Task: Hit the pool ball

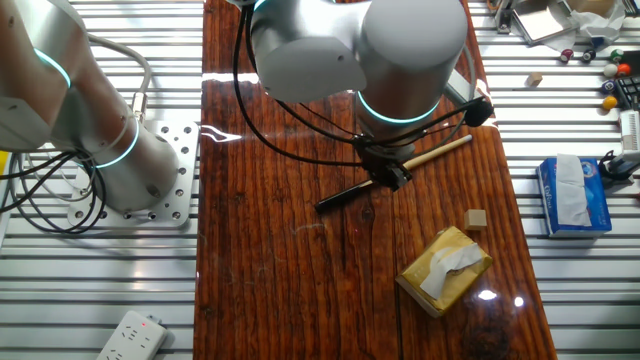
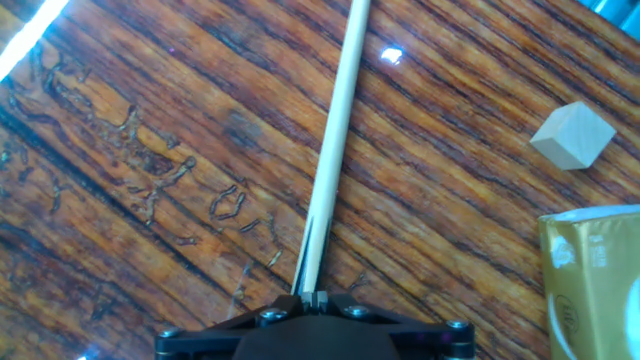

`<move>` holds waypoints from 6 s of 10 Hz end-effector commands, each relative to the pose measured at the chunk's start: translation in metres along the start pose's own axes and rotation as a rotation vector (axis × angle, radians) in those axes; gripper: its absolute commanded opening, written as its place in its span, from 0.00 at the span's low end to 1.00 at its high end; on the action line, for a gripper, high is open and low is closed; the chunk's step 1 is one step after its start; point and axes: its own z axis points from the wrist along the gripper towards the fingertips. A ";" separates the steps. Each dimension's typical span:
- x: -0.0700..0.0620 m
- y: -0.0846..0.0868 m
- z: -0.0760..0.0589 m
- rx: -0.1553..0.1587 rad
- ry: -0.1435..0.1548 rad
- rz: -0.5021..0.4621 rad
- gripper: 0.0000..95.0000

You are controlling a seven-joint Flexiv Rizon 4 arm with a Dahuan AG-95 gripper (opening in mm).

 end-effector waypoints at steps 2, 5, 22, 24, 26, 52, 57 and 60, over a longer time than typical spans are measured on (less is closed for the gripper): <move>0.000 0.000 0.000 -0.005 0.002 -0.014 0.20; 0.000 0.000 0.000 -0.004 -0.001 -0.014 0.40; 0.012 -0.003 0.009 -0.008 0.007 -0.030 0.40; 0.012 -0.003 0.012 -0.010 0.009 -0.028 0.40; 0.011 -0.003 0.016 -0.009 0.009 -0.033 0.40; 0.006 -0.001 0.035 0.007 -0.005 -0.021 0.00; -0.003 0.002 0.023 0.024 0.009 -0.117 0.00; -0.014 0.005 0.017 0.033 0.041 -0.252 0.00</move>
